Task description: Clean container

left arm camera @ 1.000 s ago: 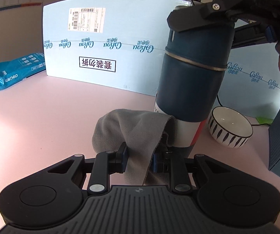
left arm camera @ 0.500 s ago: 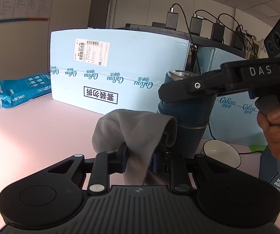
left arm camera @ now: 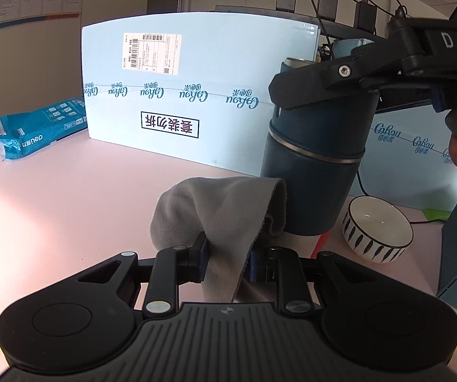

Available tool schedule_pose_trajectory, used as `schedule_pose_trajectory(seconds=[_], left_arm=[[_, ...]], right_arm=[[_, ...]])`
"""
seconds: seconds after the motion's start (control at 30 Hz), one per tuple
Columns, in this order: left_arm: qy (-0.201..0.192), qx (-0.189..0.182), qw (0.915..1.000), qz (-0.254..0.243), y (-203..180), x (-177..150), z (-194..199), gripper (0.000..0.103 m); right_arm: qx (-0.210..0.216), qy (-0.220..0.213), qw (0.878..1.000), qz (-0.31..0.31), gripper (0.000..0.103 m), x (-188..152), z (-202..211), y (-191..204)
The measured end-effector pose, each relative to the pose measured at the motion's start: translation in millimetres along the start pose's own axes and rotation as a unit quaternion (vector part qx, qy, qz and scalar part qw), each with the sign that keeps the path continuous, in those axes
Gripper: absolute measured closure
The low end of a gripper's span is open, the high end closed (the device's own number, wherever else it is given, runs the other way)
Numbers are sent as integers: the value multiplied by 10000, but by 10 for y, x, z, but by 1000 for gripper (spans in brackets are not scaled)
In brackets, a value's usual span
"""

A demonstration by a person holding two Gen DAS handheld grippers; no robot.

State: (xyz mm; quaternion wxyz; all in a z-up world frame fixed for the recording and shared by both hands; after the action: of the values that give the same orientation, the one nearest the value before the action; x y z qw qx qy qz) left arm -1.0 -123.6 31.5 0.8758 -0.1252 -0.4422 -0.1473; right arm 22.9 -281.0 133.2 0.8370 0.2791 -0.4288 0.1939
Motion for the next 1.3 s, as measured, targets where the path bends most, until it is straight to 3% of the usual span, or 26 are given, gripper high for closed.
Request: schedule_pose_trajectory(seconds=[0.5,0.73,1.3], left_arm=[[593,142,9981,113,45,-240,-219,83],[721,418,9960,326,187,-288,-239,83],[766,525,9937,631,343,-340,-186,83]], right_arm=[[-52,-25,10000,-16,30,-3,-10,33],[-153,-42,9998,-119,30,-3,-9,29],[-1052,-131,9921,-671,30,15,-76,112]])
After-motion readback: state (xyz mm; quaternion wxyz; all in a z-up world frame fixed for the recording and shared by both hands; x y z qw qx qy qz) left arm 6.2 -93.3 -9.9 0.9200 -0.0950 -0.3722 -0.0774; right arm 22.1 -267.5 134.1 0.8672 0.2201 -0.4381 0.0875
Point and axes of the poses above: each gripper's, at about its wrist camera, not at the fingertips, and z roughly against the way its jaws point, y to its left, x to its top, the point moved 5 cm from there along -z, roughly the way its jaws point, and after that the axes turned 1 degree about -x, right-handed, at the moved point
